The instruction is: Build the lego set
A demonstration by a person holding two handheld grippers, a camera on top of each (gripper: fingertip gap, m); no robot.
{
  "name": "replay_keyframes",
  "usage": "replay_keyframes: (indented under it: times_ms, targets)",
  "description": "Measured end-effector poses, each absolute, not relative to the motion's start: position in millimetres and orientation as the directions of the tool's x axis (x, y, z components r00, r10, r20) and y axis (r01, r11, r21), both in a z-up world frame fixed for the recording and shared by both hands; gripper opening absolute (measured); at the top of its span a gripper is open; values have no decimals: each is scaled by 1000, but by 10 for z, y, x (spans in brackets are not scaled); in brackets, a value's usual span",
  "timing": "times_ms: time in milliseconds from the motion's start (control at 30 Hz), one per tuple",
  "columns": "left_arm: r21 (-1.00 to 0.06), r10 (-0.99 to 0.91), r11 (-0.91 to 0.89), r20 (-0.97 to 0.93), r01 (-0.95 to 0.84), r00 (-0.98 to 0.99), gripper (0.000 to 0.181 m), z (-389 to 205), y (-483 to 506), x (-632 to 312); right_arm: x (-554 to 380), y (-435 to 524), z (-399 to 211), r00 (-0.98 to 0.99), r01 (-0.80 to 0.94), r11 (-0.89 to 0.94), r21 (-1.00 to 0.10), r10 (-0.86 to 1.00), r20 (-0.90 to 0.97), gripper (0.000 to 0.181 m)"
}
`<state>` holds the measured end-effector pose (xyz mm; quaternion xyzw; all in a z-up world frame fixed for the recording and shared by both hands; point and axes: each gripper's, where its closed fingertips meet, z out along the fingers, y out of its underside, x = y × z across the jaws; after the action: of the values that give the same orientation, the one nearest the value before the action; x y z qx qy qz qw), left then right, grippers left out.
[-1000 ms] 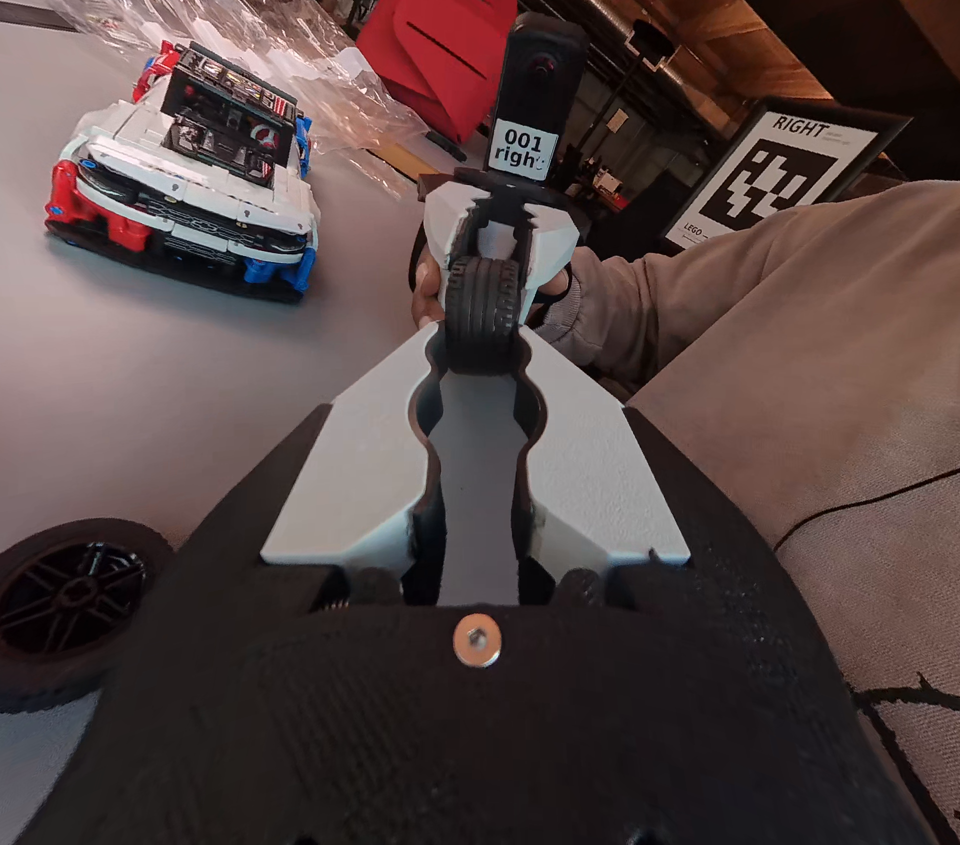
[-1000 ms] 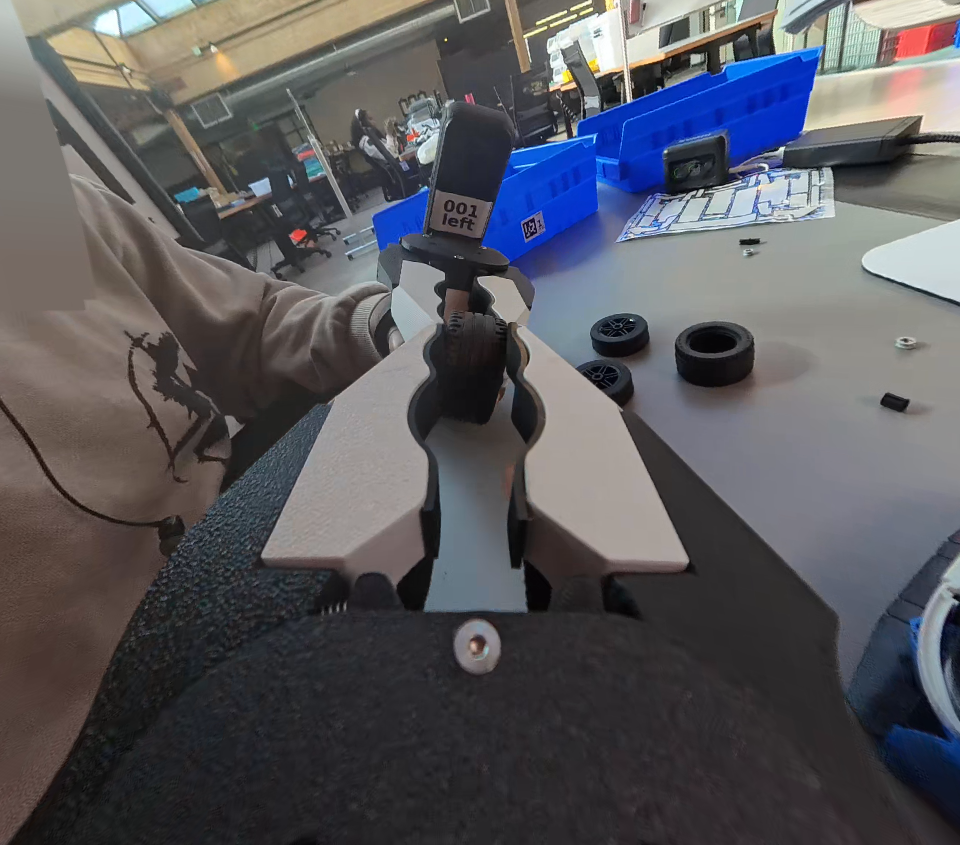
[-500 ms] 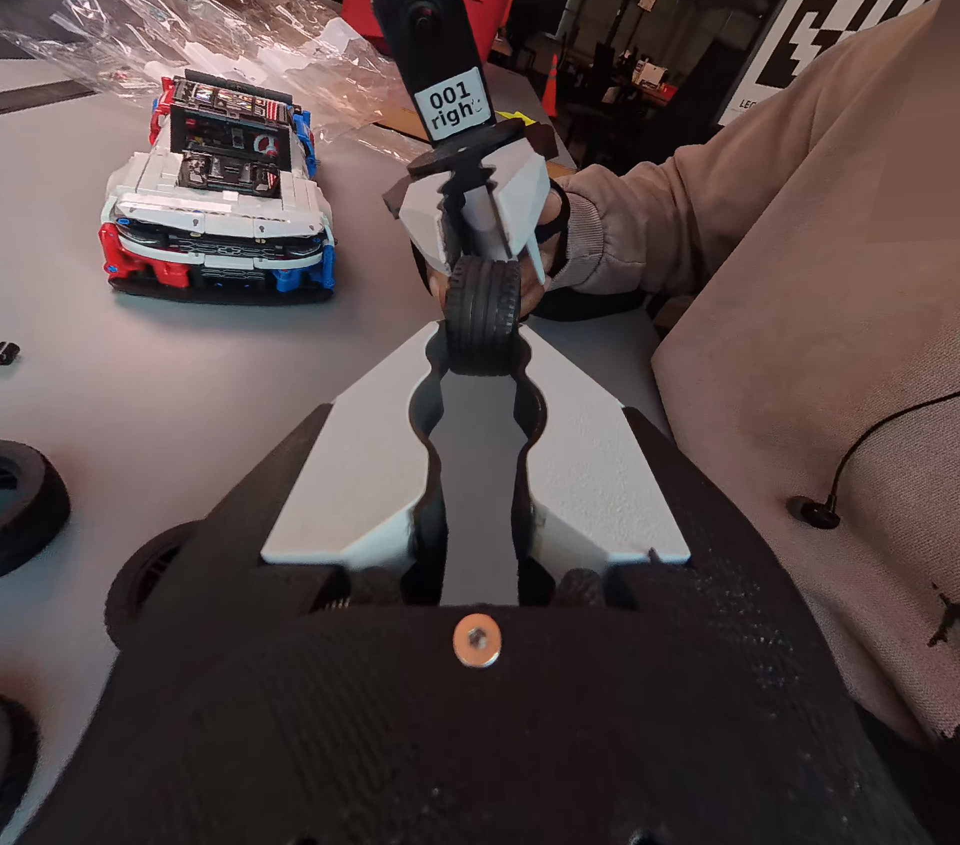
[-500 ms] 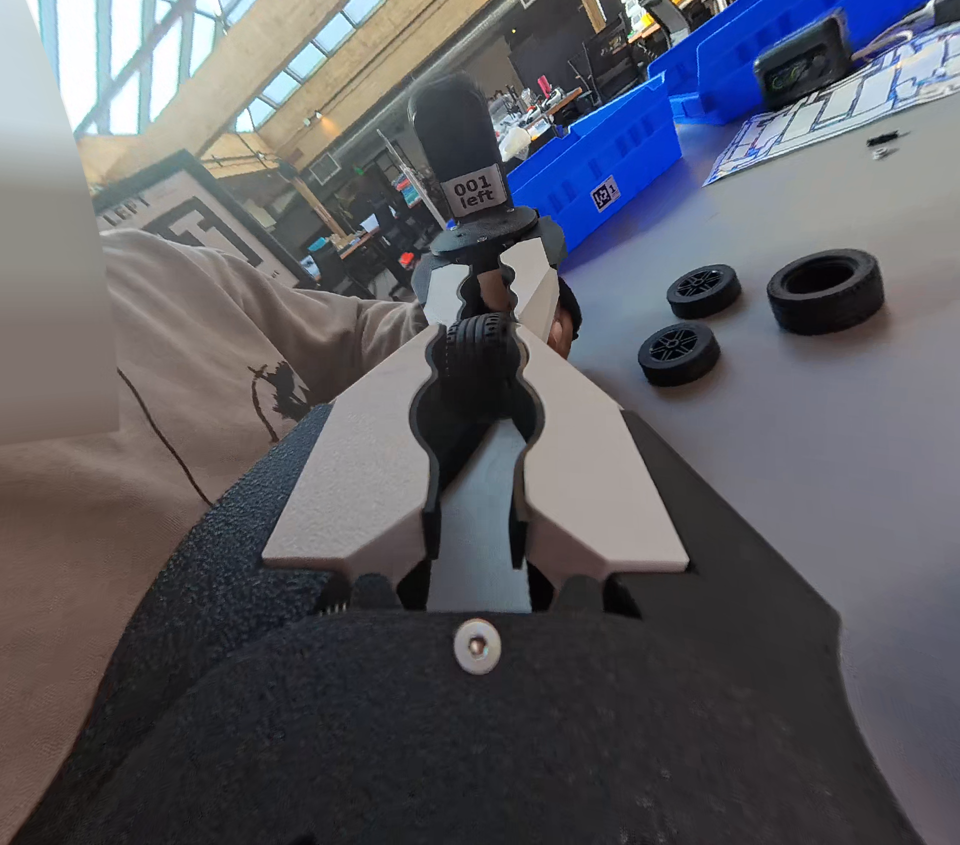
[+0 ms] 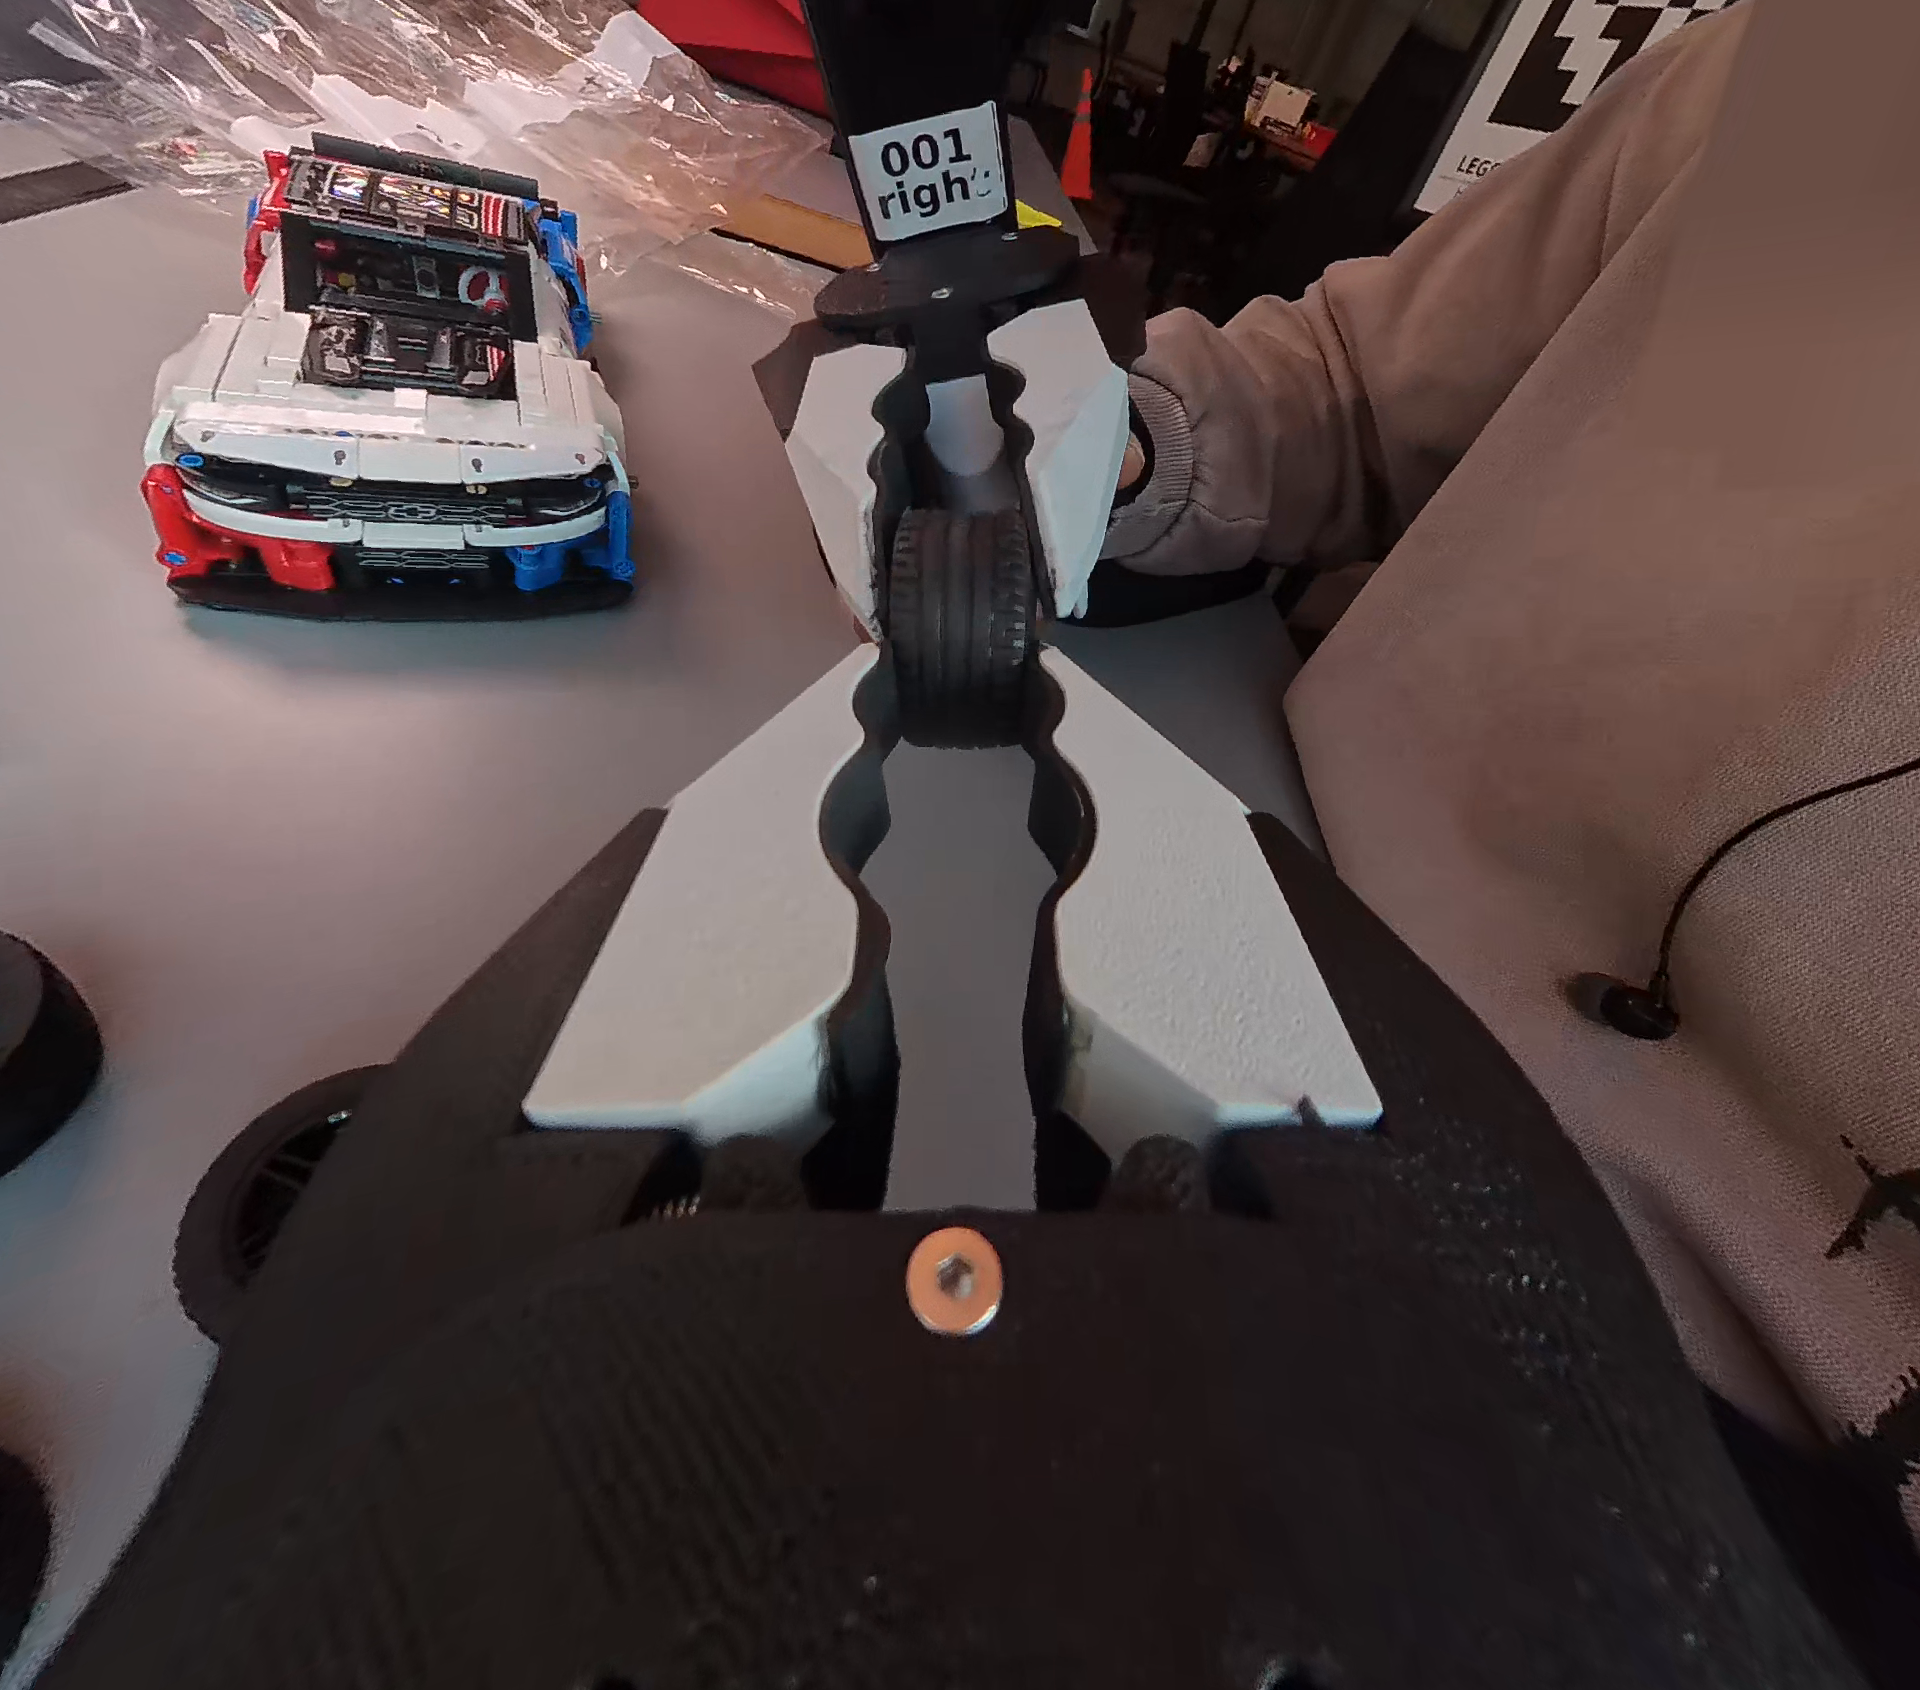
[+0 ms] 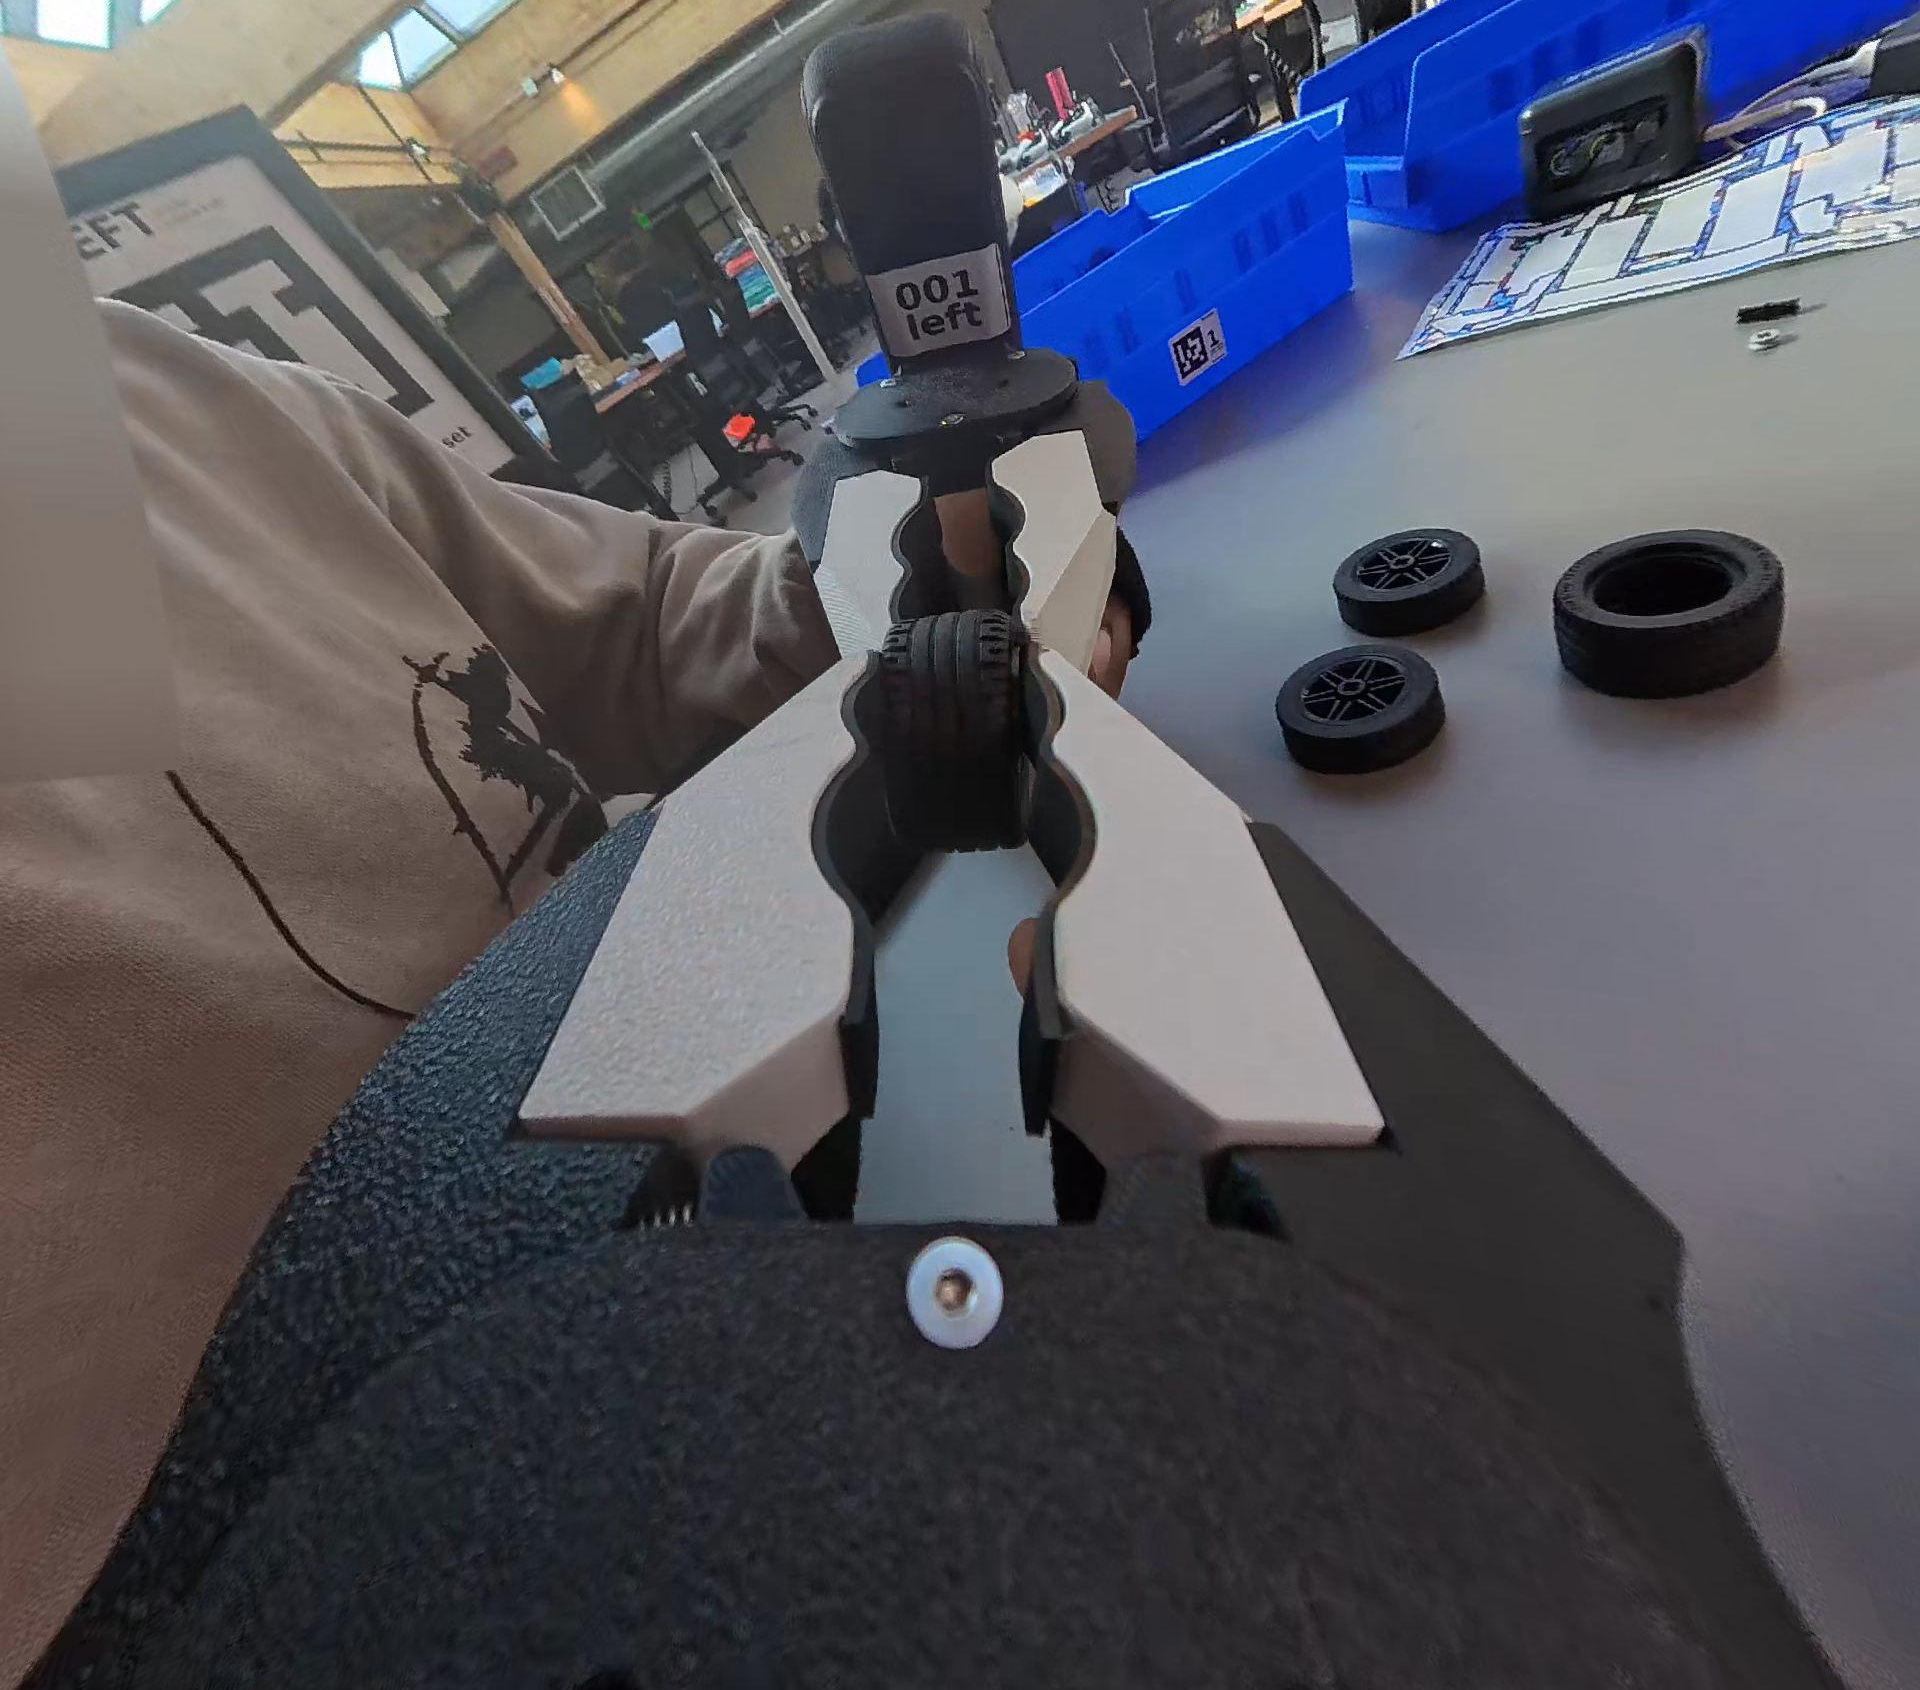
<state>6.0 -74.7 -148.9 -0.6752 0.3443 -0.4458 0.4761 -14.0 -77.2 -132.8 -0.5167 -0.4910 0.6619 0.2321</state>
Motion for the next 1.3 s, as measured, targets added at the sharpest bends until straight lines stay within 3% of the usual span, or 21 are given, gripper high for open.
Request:
replay_keyframes:
  times_ms: [233,433,567,600,667,767,833,1100,1200,1300]
  targets:
    - [-984,-904,-146,92,-100,417,22,-1458,-726,25,-155,-747,-1274,-408,263,-750,-607,484,-774,20]
    - [-976,-900,20,-112,-216,422,22,-1542,-741,-15,-174,-762,-1332,-412,326,-859,-394,246,-877,16]
    - [-991,-914,-110,69,-81,399,22,-1522,-709,-14,-183,-696,-1332,-405,304,-882,-360,223,-887,16]
    - [-988,-912,-148,119,-45,392,22,-1514,-698,-14,-179,-685,-1324,-411,290,-872,-394,259,-874,18]
    - [-978,-911,-207,191,-6,365,22,-1509,-707,4,-163,-706,-1317,-419,255,-773,-580,453,-787,22]
    - [-970,-906,-241,225,-1,358,22,-1506,-713,32,-125,-759,-1341,-400,212,-451,-867,769,-498,30]
    - [-971,-908,-237,214,-21,361,22,-1516,-731,49,-121,-786,-1397,-356,194,-221,-956,892,-278,29]
    - [-996,-923,-87,67,-34,379,23,-1350,-843,132,-68,-899,-1208,-324,62,61,-996,945,38,23]
    - [-996,-919,-78,86,37,385,37,-1260,-840,133,-53,-950,-1115,-328,1,67,-998,943,63,22]
    - [-994,-925,-82,102,69,366,32,-1211,-860,164,-38,-943,-1057,-311,-45,80,-996,946,90,23]
